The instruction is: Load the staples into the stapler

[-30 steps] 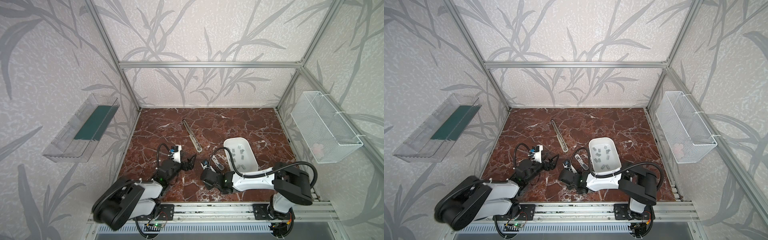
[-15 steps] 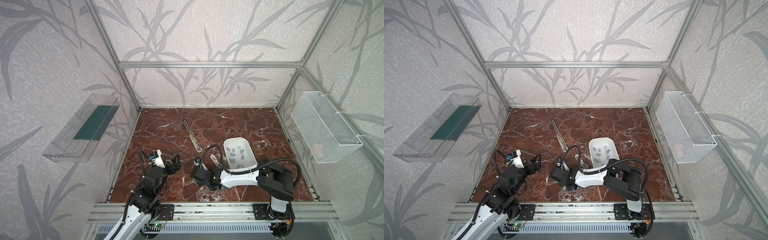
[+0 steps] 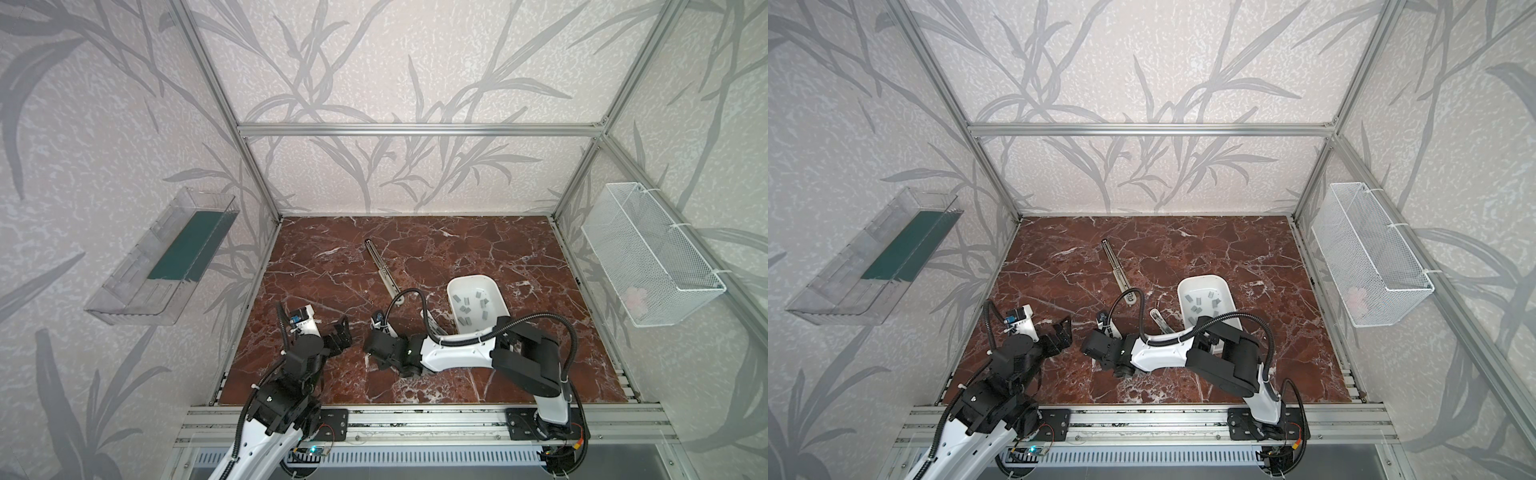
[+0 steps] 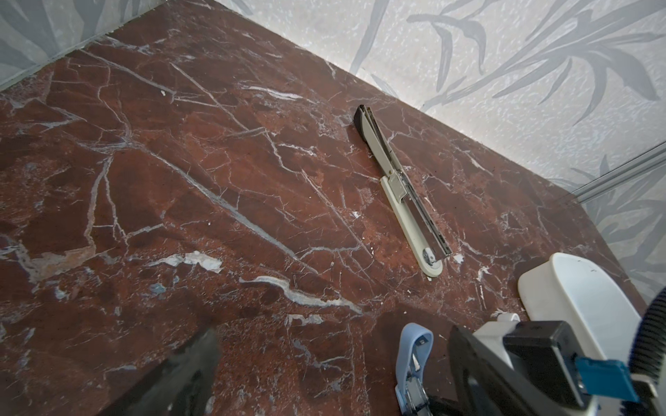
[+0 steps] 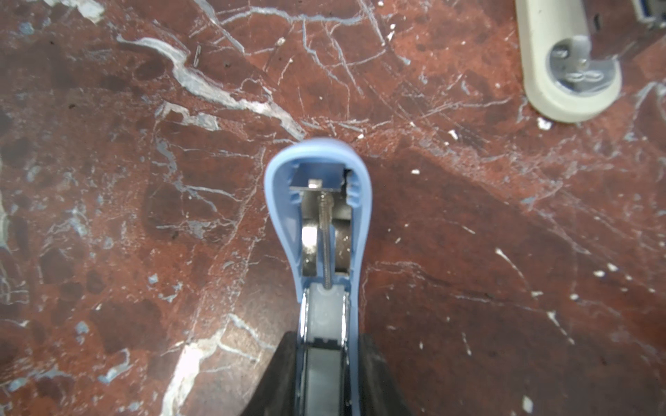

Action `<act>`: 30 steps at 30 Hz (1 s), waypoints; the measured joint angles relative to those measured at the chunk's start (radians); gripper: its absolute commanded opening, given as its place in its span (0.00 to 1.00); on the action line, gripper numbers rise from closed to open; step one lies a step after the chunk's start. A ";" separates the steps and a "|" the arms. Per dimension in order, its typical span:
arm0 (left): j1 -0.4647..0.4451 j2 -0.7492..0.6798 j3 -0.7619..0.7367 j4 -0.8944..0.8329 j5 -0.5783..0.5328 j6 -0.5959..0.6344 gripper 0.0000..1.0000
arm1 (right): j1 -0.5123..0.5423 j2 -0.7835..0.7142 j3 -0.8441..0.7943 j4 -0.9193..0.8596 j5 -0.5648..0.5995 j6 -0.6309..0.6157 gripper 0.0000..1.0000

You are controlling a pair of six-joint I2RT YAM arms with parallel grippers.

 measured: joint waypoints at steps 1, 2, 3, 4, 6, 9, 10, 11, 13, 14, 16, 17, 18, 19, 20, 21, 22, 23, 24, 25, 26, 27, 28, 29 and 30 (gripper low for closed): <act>0.000 0.024 0.000 0.001 0.003 0.002 0.99 | 0.001 -0.001 0.000 -0.009 -0.001 -0.003 0.43; 0.000 0.048 0.000 0.004 0.006 0.005 0.99 | 0.002 -0.003 0.000 -0.015 0.000 -0.011 0.45; 0.000 0.073 0.000 0.008 0.011 0.009 0.99 | 0.002 -0.011 0.000 -0.027 -0.001 -0.019 0.48; 0.000 0.096 0.000 0.011 0.015 0.011 0.99 | 0.002 -0.026 -0.003 -0.045 0.000 -0.028 0.50; 0.000 0.128 0.000 0.016 0.023 0.016 0.99 | 0.003 -0.071 -0.010 -0.072 0.007 -0.043 0.53; 0.000 0.153 0.000 0.017 0.031 0.019 0.99 | 0.003 -0.210 -0.049 -0.107 0.034 -0.065 0.58; 0.000 0.154 0.000 0.018 0.033 0.020 0.99 | 0.003 -0.274 -0.068 -0.116 0.050 -0.069 0.58; 0.000 0.154 0.000 0.020 0.034 0.020 0.99 | 0.003 -0.337 -0.088 -0.120 0.069 -0.076 0.58; 0.000 0.151 0.000 0.026 0.037 0.020 0.99 | -0.002 -0.480 -0.138 -0.124 0.113 -0.090 0.58; 0.000 0.150 0.000 0.027 0.038 0.020 0.99 | -0.008 -0.534 -0.156 -0.127 0.129 -0.092 0.58; 0.000 0.143 0.000 0.033 0.042 0.021 0.99 | -0.034 -0.652 -0.200 -0.144 0.158 -0.093 0.58; 0.001 0.139 0.000 0.037 0.046 0.023 0.99 | -0.061 -0.704 -0.221 -0.158 0.169 -0.093 0.57; 0.001 0.135 0.000 0.041 0.050 0.024 0.98 | -0.093 -0.744 -0.240 -0.172 0.179 -0.091 0.56; 0.001 0.132 0.000 0.045 0.054 0.027 0.98 | -0.135 -0.784 -0.263 -0.185 0.185 -0.089 0.56; 0.001 0.129 0.000 0.050 0.057 0.031 0.98 | -0.184 -0.819 -0.288 -0.197 0.191 -0.088 0.56; 0.001 0.128 0.000 0.055 0.060 0.035 0.98 | -0.229 -0.844 -0.306 -0.211 0.190 -0.087 0.55; 0.001 0.127 0.000 0.061 0.062 0.037 0.98 | -0.282 -0.867 -0.326 -0.225 0.187 -0.086 0.55; 0.001 0.126 0.000 0.064 0.063 0.038 0.98 | -0.337 -0.879 -0.340 -0.242 0.181 -0.086 0.54; 0.001 0.126 0.000 0.066 0.063 0.039 0.98 | -0.384 -0.882 -0.348 -0.255 0.173 -0.086 0.53; 0.001 0.126 0.000 0.068 0.063 0.039 0.98 | -0.435 -0.879 -0.352 -0.267 0.159 -0.087 0.53; 0.001 0.126 0.000 0.069 0.063 0.039 0.98 | -0.475 -0.870 -0.353 -0.277 0.145 -0.089 0.52; 0.001 0.127 0.000 0.070 0.063 0.040 0.98 | -0.510 -0.859 -0.353 -0.280 0.131 -0.090 0.51; 0.001 0.127 0.000 0.071 0.064 0.042 0.98 | -0.543 -0.843 -0.353 -0.281 0.112 -0.093 0.50; 0.001 0.127 0.000 0.073 0.068 0.045 0.98 | -0.572 -0.823 -0.353 -0.280 0.094 -0.096 0.49; 0.001 0.129 0.000 0.076 0.072 0.047 0.98 | -0.597 -0.801 -0.352 -0.277 0.076 -0.101 0.47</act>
